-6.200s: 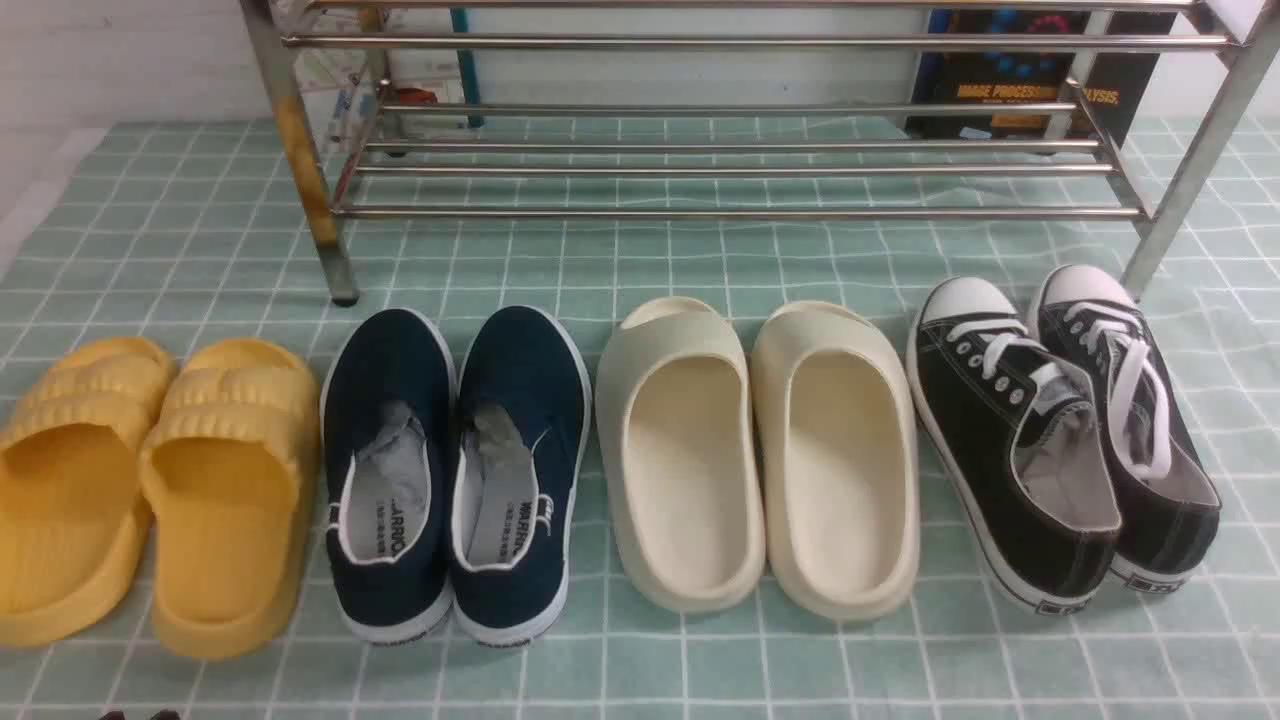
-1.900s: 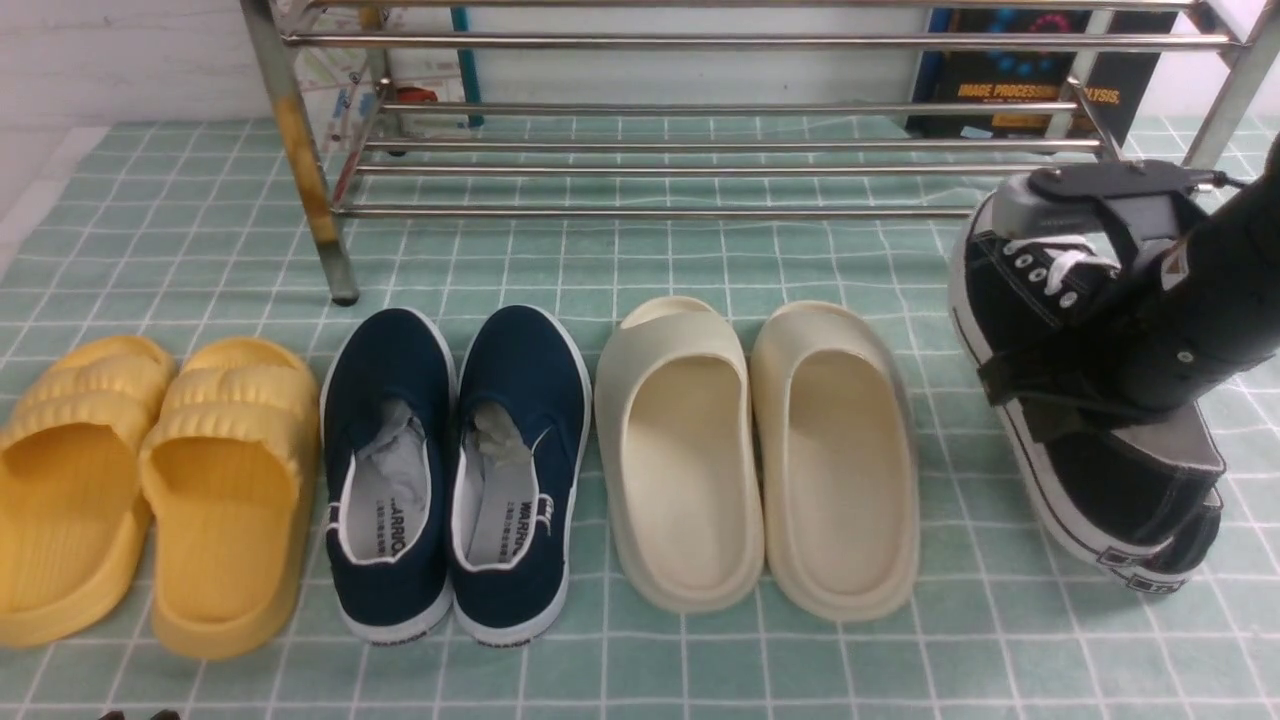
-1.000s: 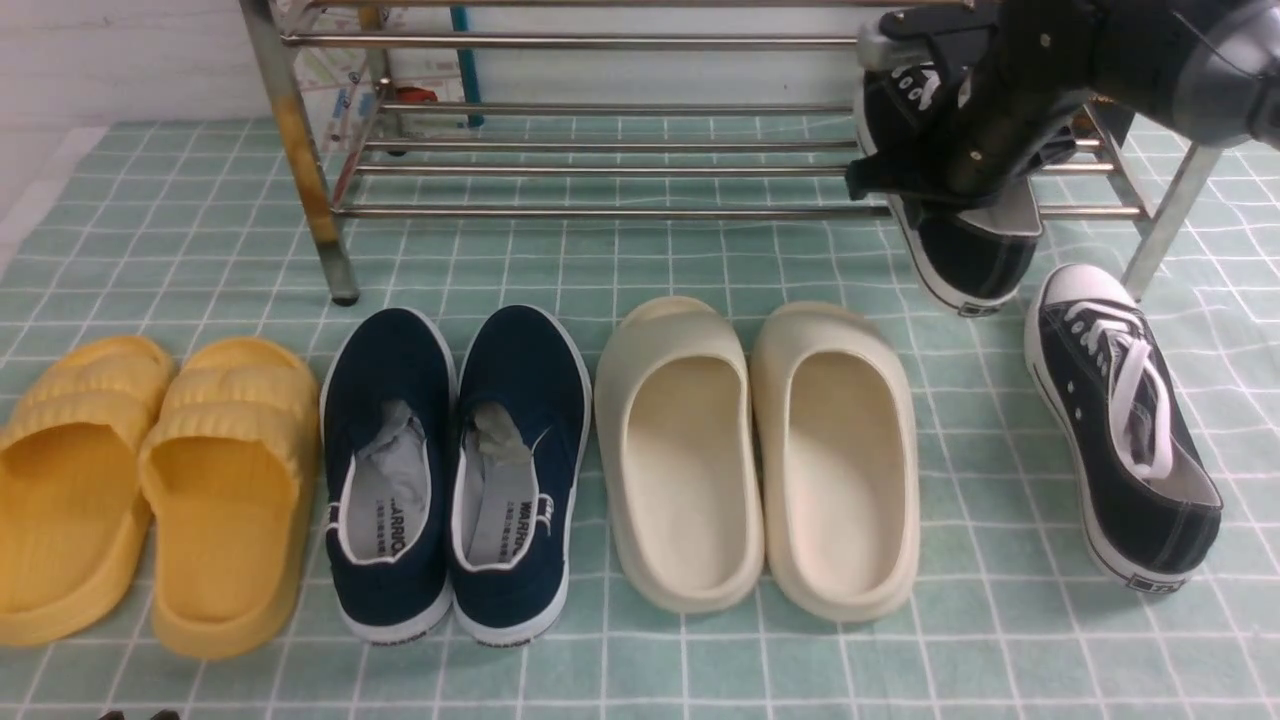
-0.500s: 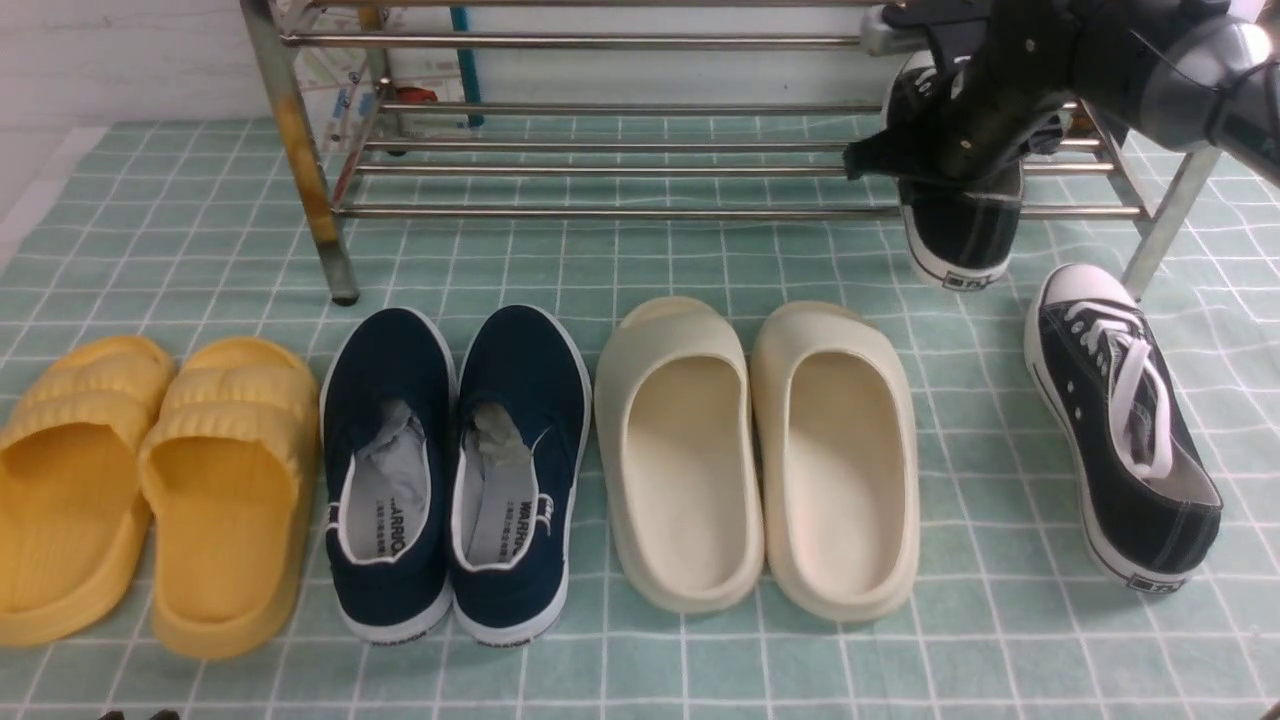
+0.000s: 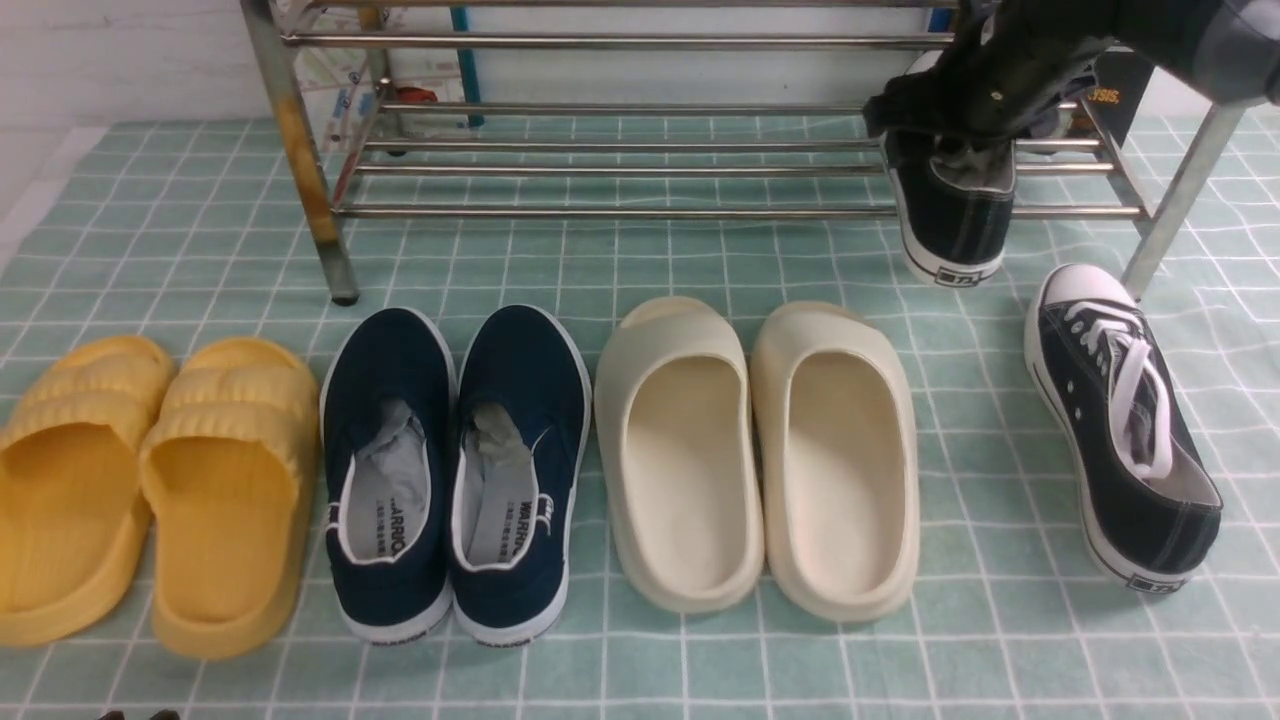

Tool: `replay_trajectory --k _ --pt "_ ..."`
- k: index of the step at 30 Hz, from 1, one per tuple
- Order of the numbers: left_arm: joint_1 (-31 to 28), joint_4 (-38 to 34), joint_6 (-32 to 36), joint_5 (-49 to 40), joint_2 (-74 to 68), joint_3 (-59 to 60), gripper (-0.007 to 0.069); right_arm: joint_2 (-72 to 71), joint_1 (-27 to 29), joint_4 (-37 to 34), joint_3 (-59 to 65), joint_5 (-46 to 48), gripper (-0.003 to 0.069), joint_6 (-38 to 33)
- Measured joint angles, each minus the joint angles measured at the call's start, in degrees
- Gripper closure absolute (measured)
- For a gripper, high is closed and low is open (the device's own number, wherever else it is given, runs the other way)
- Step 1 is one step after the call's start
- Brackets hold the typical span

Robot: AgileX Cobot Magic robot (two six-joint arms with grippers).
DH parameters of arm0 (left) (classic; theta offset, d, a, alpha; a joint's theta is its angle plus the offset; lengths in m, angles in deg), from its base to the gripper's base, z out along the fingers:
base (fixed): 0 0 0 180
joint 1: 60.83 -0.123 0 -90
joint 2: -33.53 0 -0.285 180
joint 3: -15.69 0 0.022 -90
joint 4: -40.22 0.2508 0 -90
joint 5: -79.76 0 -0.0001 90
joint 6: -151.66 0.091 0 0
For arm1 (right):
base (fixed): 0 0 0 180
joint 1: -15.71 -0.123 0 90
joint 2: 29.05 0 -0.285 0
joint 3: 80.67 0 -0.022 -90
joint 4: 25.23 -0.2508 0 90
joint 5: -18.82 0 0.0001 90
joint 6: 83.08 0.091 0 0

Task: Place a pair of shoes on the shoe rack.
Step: Use the right arm to put a shoe into the shoe rack, then use the right arm to grab the shoe closest to it

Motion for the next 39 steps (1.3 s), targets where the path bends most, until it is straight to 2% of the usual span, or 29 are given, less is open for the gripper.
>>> replay_trajectory --k 10,16,21,25,30,39 --pt "0.0 0.0 0.0 0.0 0.0 0.0 0.0386 -6.75 -3.18 -1.27 0.95 13.56 0.0229 -3.74" --pt "0.0 0.0 0.0 0.0 0.0 0.0 0.0386 -16.55 -3.33 0.74 13.76 16.18 0.0242 -3.45" --pt "0.0 0.0 0.0 0.0 0.0 0.0 0.0386 -29.29 -1.88 5.72 37.27 9.06 0.0242 4.12" --pt "0.0 0.0 0.0 0.0 0.0 0.0 0.0386 -30.53 -0.36 6.25 49.53 -0.88 0.0246 8.7" --pt "0.0 0.0 0.0 0.0 0.0 0.0 0.0386 -26.52 1.55 8.39 52.9 -7.82 0.0293 12.84" --pt "0.0 0.0 0.0 0.0 0.0 0.0 0.0386 -19.11 2.44 7.91 53.09 -11.42 0.0501 13.65"
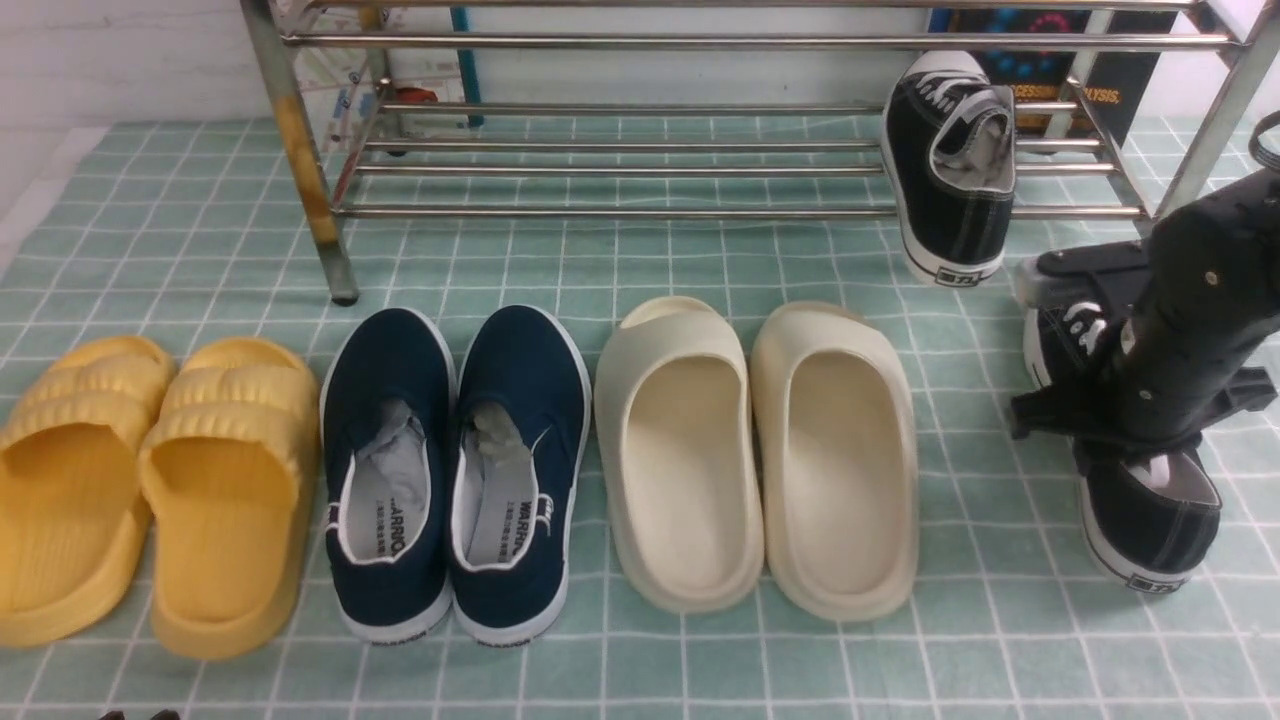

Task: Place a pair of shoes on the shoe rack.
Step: Use the right arm to grab the shoe closest to it, then use the right arm to put a shoe into the shoe rack

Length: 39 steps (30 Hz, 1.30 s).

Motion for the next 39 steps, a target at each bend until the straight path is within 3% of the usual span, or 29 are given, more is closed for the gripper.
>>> replay_trajectory --k 6,10,16,22,39 --pt "0.0 0.0 0.0 0.0 0.0 0.0 0.0386 -3.56 -0.05 -0.19 0.26 2.85 0.0639 -2.16" --pt "0.0 0.0 0.0 0.0 0.0 0.0 0.0386 -10.48 -0.05 0.05 0.56 7.12 0.0639 -3.05" --pt "0.0 0.0 0.0 0.0 0.0 0.0 0.0386 -14.94 0.01 0.5 -1.24 2.5 0.0639 -2.95" --pt "0.0 0.0 0.0 0.0 0.0 0.0 0.0386 -6.5 0.7 0.38 -10.39 -2.39 0.0639 -2.81" --pt "0.0 0.0 0.0 0.0 0.0 0.0 0.0386 12.08 5.17 -1.13 -32.56 -0.64 0.0639 -4.96"
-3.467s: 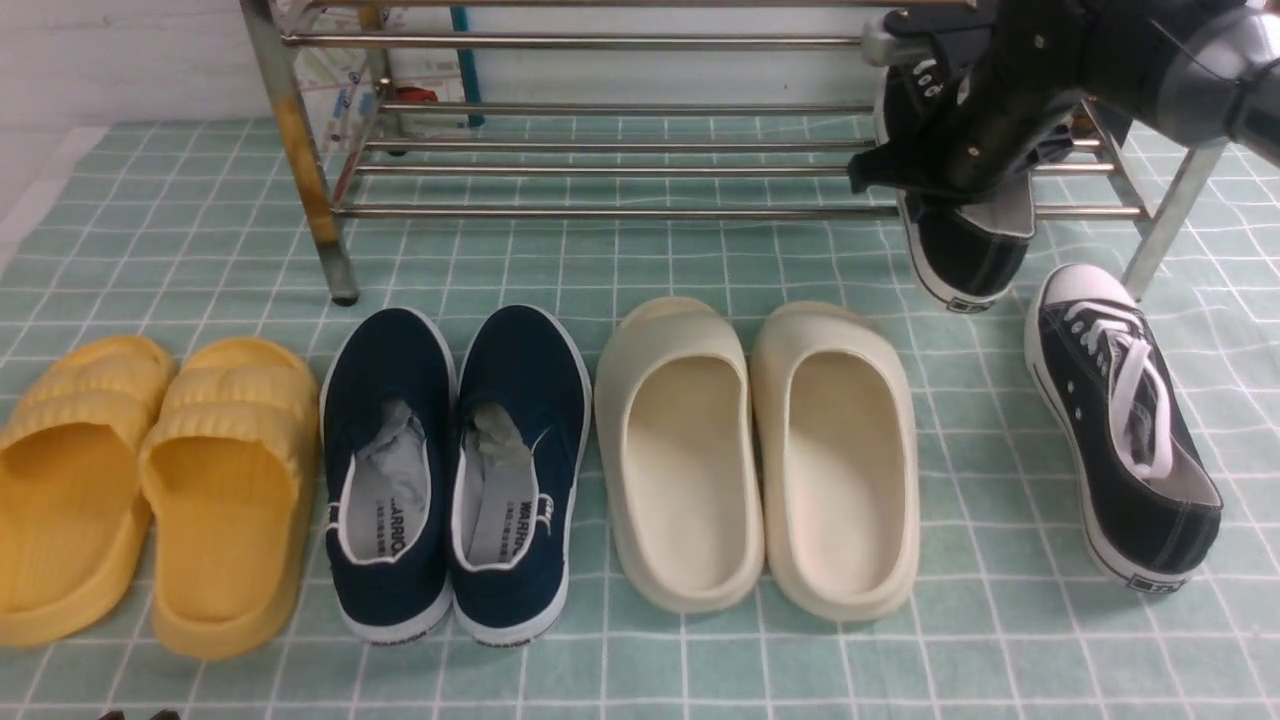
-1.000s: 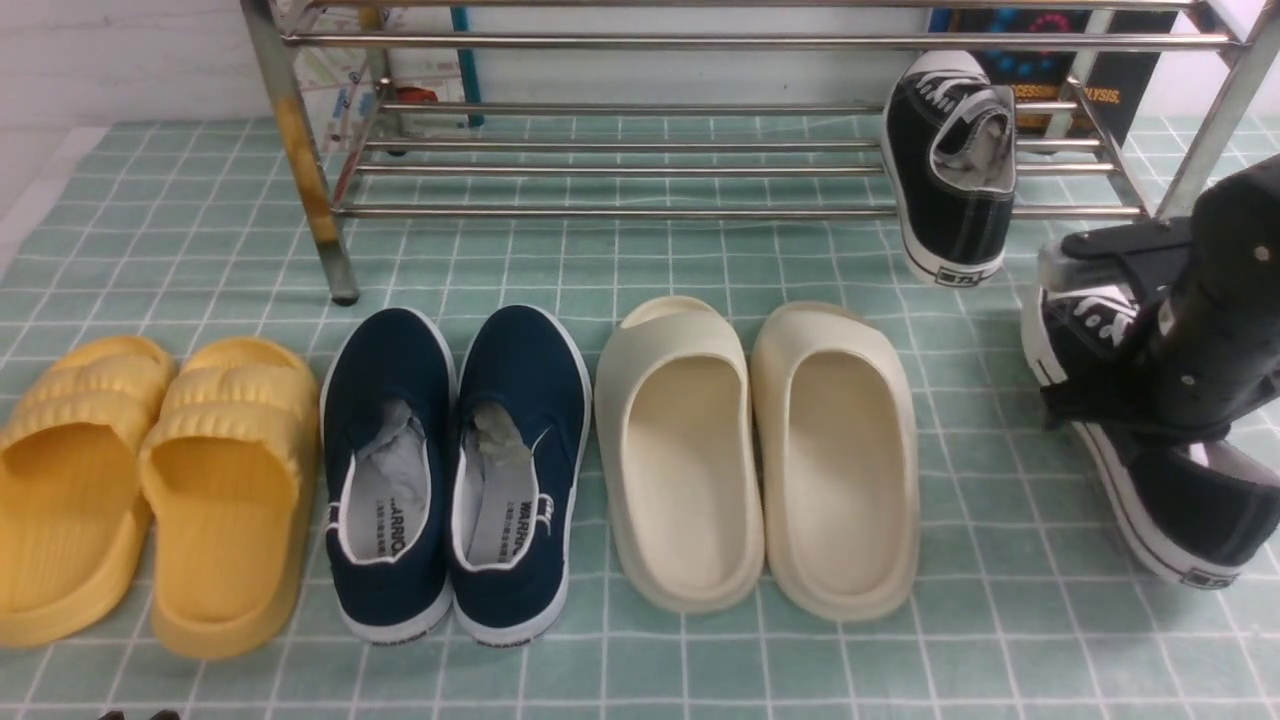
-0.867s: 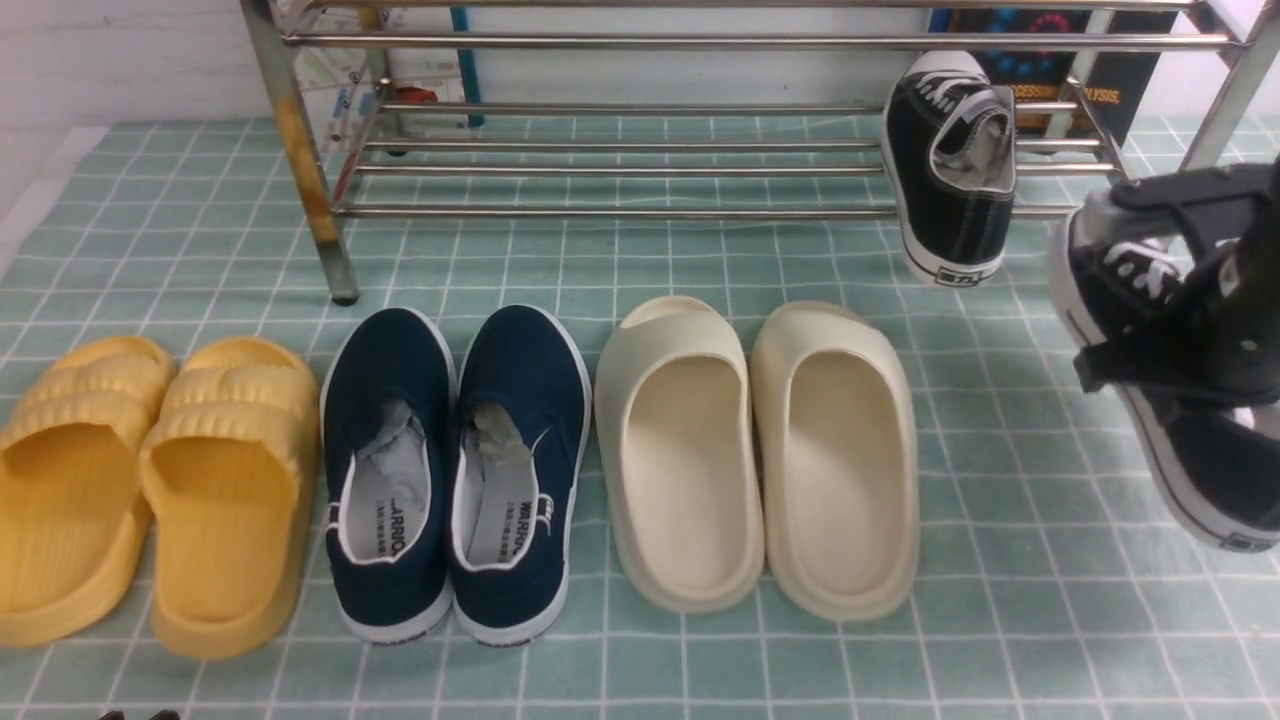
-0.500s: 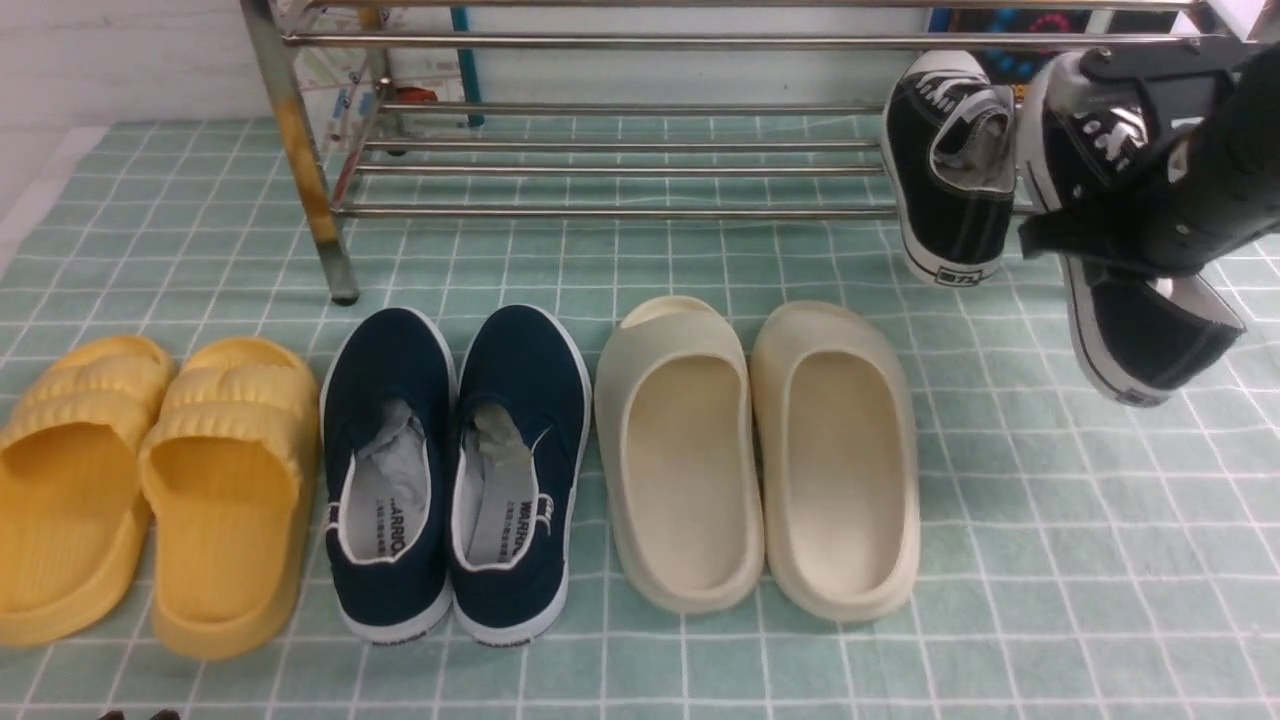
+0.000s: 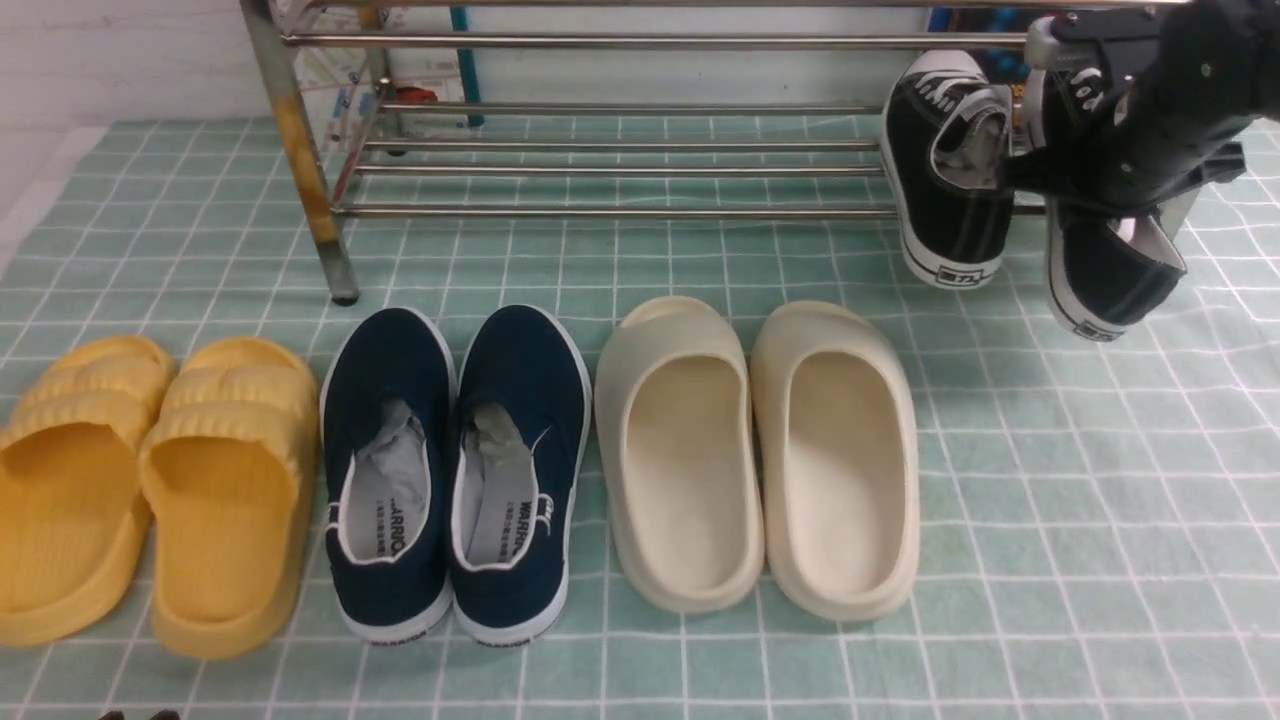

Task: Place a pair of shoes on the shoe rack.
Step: Use the right arm to put a shoe into the shoe rack

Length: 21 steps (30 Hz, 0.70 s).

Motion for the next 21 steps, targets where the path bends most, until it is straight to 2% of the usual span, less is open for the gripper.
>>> replay_trajectory --k 9,13,17,18,20,21 --pt "0.0 0.0 0.0 0.0 0.0 0.0 0.0386 6.08 0.22 -1.2 -8.17 1.29 0.0636 -1.19" --pt "0.0 0.0 0.0 0.0 0.0 0.0 0.0386 6.96 0.28 -1.44 -9.16 1.42 0.0615 -4.94" --pt "0.0 0.0 0.0 0.0 0.0 0.0 0.0386 7.08 0.38 -1.2 -9.36 0.52 0.0557 -8.33" --pt "0.0 0.0 0.0 0.0 0.0 0.0 0.0386 7.08 0.51 -0.78 -9.65 -0.01 0.0515 -9.67" --pt "0.0 0.0 0.0 0.0 0.0 0.0 0.0386 7.02 0.57 -0.43 -9.7 -0.16 0.0477 -10.45" --pt "0.0 0.0 0.0 0.0 0.0 0.0 0.0386 7.02 0.57 -0.11 -9.7 0.28 0.0421 -11.15"
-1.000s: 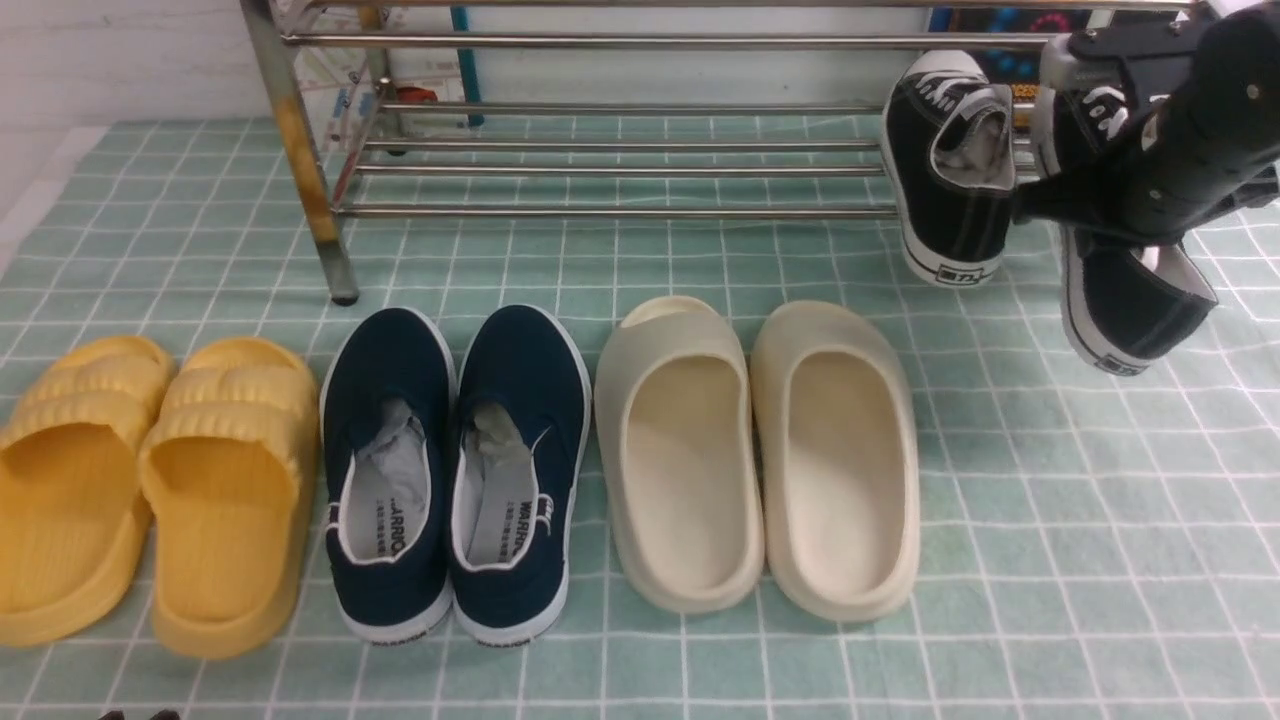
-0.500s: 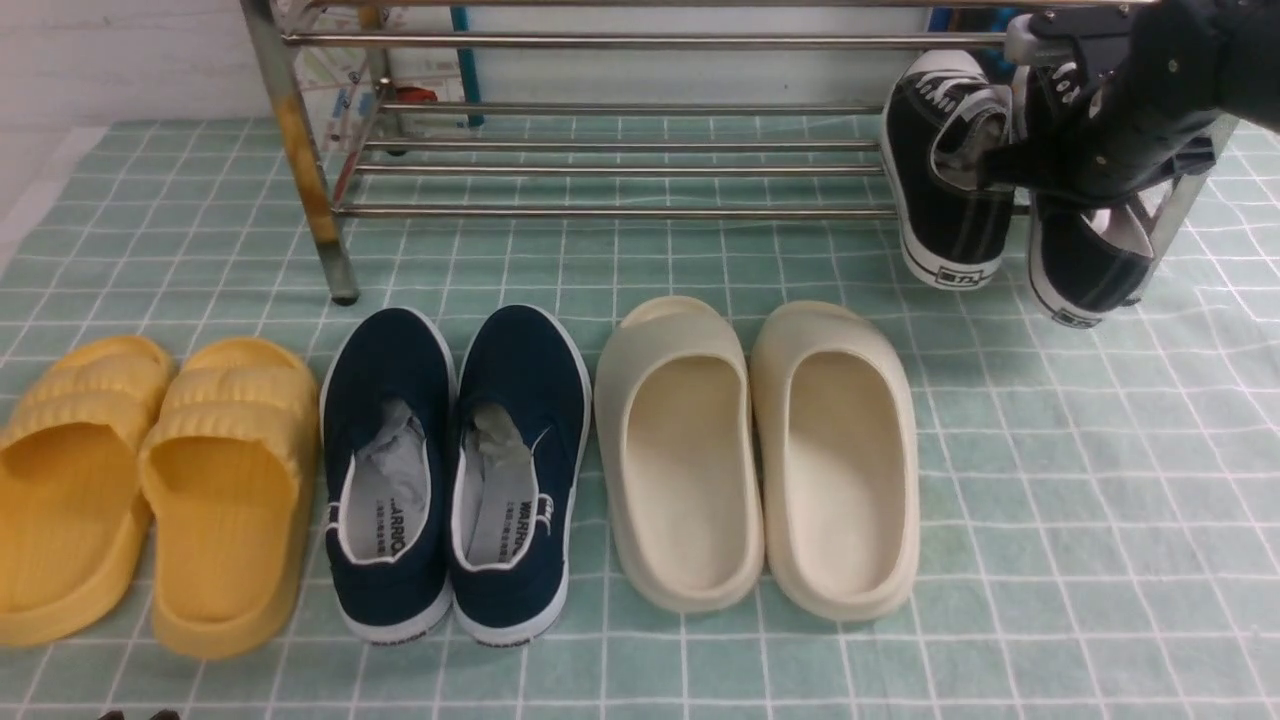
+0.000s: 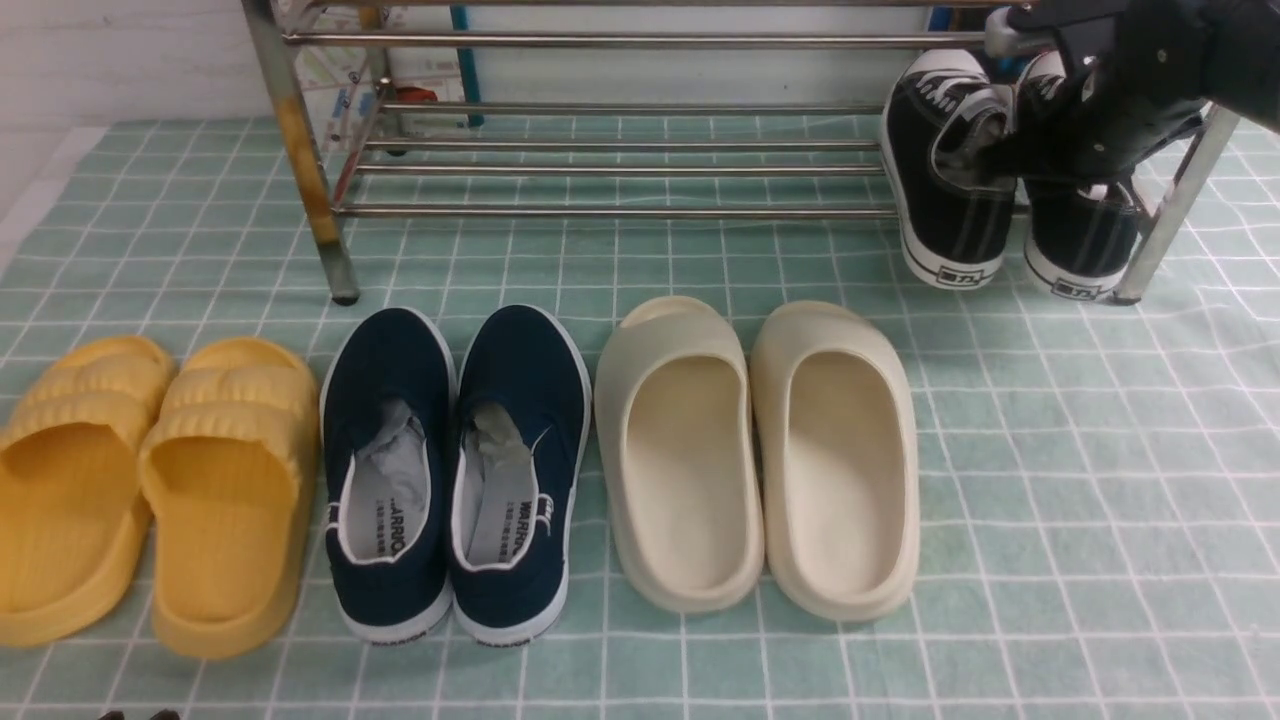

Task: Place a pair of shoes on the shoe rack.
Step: Use the right arm to put a shoe into the shoe rack

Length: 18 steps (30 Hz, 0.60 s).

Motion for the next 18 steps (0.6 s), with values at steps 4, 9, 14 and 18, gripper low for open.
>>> replay_trajectory --k 4,9,14,18 --pt "0.0 0.0 0.0 0.0 0.0 0.0 0.0386 -0.65 0.0 0.14 -0.51 2.27 0.0328 -0.39" --pt "0.0 0.0 0.0 0.0 0.0 0.0 0.0386 -3.1 -0.83 0.2 -1.52 9.06 0.0286 -1.54" --pt "0.0 0.0 0.0 0.0 0.0 0.0 0.0386 -4.58 -2.57 -0.95 -1.64 15.01 0.0333 -5.33" --pt "0.0 0.0 0.0 0.0 0.0 0.0 0.0386 -5.87 -3.71 -1.76 -1.64 17.61 0.0457 -7.06"
